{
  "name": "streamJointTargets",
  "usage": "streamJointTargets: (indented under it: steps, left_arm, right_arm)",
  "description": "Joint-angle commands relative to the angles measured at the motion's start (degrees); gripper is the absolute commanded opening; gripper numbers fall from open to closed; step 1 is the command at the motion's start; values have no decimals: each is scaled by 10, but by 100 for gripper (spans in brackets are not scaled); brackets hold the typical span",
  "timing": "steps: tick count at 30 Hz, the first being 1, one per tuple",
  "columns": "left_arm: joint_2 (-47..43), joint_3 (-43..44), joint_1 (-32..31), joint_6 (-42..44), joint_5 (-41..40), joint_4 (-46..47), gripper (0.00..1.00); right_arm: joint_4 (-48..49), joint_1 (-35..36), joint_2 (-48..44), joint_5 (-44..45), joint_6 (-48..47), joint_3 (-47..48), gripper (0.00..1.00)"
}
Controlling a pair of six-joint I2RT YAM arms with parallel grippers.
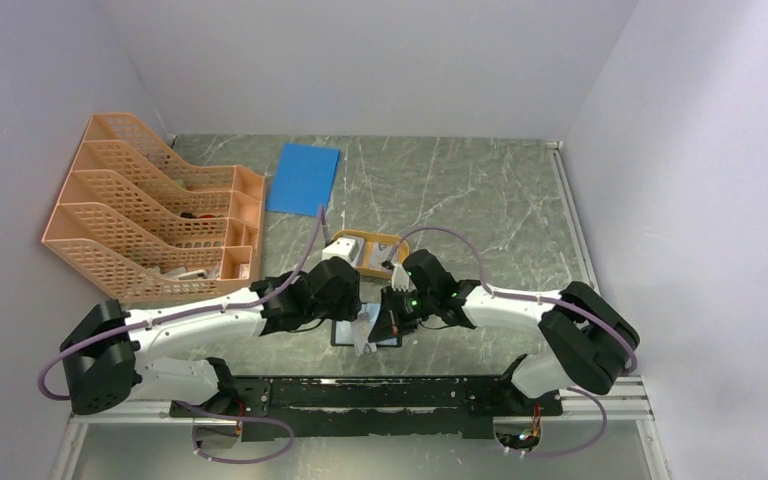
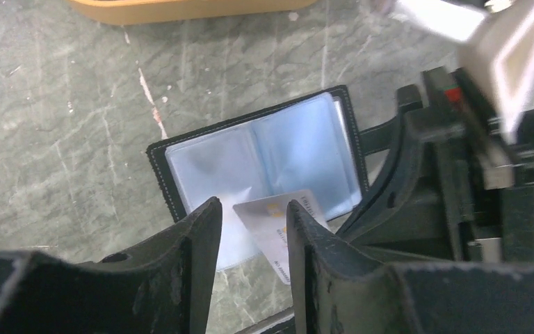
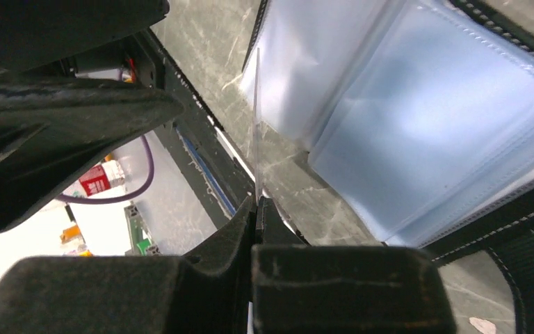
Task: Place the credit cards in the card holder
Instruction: Adjust the card holder at the center of the board, then insert the credit card into the card holder.
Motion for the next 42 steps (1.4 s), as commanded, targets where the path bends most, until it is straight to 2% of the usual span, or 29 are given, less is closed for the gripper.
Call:
streamJointTargets:
  steps: [1,5,10,14,21,42]
  left_arm:
    - [5,-24,-1,-2,-30,-3,43]
    - [23,-40,2,-11,-46,7,38]
    - [19,-55,9,-29,-59,8,37]
    - [0,-74,24,-42,-60,12,36]
    - [-7,-110,64,-49,-12,33,32]
    - [9,-137,85,-43,23,63,27]
  right_arm:
    - [4,1,-20,49,22,3,0]
    - [-18,-7,-67,74,31,-17,0]
    - [-22,-30,-83,64,33,-42,0]
    - [16,-40,-70,35,47,-56,0]
    - [68,-43,-27,13,69,-56,0]
    - [108,-58,9,-1,106,-86,0]
